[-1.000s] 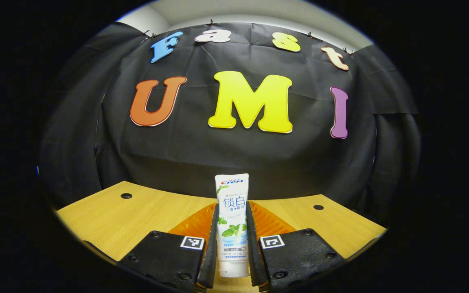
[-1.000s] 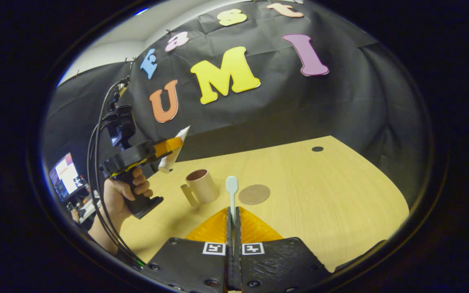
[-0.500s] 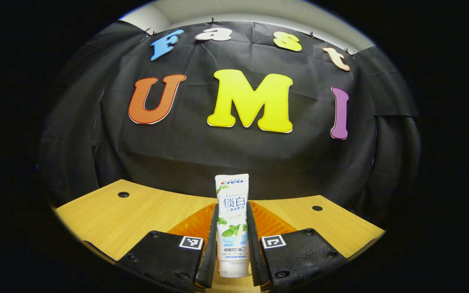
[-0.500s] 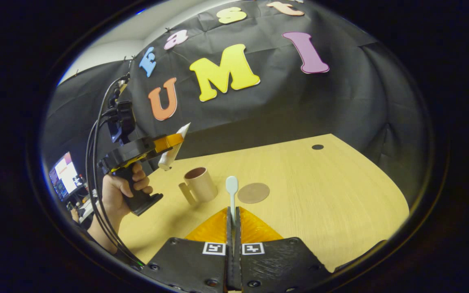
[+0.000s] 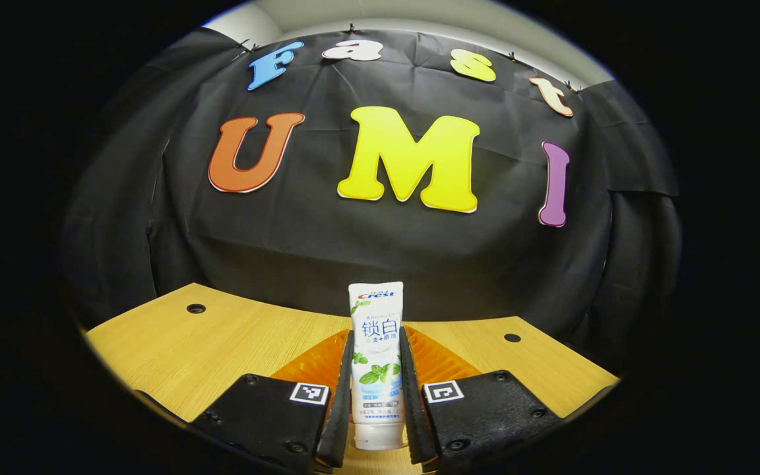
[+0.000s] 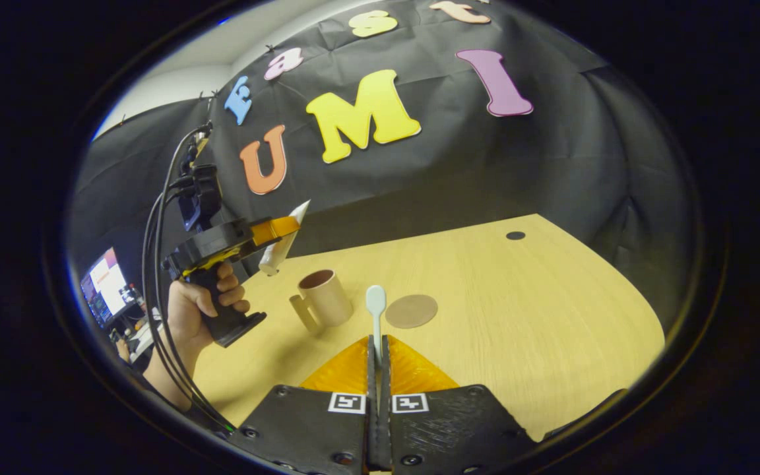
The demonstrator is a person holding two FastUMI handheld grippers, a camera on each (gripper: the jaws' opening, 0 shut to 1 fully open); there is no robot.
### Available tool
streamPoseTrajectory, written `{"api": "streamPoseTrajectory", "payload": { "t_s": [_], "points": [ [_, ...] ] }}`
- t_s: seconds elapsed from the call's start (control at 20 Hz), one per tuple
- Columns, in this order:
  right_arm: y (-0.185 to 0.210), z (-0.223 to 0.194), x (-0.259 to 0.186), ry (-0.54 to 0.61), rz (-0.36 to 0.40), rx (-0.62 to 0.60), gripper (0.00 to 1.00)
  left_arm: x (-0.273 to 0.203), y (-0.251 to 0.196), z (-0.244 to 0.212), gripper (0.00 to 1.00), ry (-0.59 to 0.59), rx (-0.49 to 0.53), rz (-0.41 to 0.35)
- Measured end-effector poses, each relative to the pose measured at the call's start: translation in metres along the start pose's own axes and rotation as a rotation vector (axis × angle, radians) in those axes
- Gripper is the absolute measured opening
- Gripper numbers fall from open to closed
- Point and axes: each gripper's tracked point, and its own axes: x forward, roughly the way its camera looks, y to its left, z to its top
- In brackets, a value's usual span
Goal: Put the toothbrush and toothpaste on the desktop into the cup, then pick up the cup and place it on the coaster on the desktop.
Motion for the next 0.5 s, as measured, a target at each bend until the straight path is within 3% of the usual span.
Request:
{"api": "streamPoseTrajectory", "payload": {
  "t_s": [0.5],
  "points": [
    [-0.002,-0.004,0.005,0.014,0.005,0.016,0.0,0.012,-0.001,-0.005,0.39,0.005,-0.014,-0.014]
  ]
}}
